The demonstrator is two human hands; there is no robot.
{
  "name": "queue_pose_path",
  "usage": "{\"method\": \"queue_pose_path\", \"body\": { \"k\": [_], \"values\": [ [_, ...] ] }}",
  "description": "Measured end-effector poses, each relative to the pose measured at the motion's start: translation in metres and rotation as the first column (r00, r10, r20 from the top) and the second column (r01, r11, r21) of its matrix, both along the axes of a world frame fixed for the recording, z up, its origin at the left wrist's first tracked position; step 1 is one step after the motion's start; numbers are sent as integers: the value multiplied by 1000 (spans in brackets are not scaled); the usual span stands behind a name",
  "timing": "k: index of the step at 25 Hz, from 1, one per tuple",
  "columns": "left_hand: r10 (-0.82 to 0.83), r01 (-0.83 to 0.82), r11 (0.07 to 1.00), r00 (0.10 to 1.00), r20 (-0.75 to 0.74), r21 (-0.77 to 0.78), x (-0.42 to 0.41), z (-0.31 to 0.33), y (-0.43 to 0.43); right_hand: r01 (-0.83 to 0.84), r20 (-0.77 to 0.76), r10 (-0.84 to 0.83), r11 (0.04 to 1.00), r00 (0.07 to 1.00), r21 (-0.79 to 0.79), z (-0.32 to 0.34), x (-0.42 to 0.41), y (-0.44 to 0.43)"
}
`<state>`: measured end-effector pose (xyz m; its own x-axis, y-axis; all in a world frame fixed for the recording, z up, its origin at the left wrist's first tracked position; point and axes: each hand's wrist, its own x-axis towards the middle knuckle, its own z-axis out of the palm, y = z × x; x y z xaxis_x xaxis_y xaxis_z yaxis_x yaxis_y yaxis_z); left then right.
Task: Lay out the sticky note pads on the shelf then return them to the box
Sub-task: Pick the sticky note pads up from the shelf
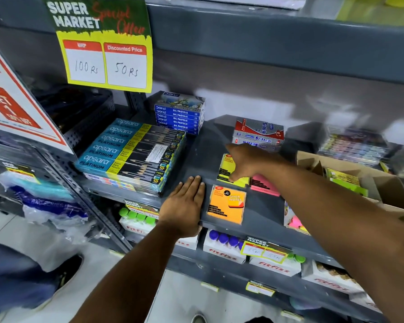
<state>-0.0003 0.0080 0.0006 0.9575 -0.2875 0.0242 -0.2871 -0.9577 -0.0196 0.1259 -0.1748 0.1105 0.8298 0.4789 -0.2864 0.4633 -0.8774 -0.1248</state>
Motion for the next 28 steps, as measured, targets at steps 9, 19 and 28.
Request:
{"method": "queue_pose_path", "body": {
  "k": [9,19,28],
  "values": [
    [6,-6,1000,1000,-16,-20,0,1,1,-12,-30,10,999,999,-44,-15,9,5],
    [7,-7,1000,1000,-16,-12,-1,4,0,-8,-45,6,1000,999,-26,-18,7,5],
    [1,-1,1000,1000,-5,-8,-2,3,0,42,-93,-60,982,994,-183,19,6,-39]
  ]
}}
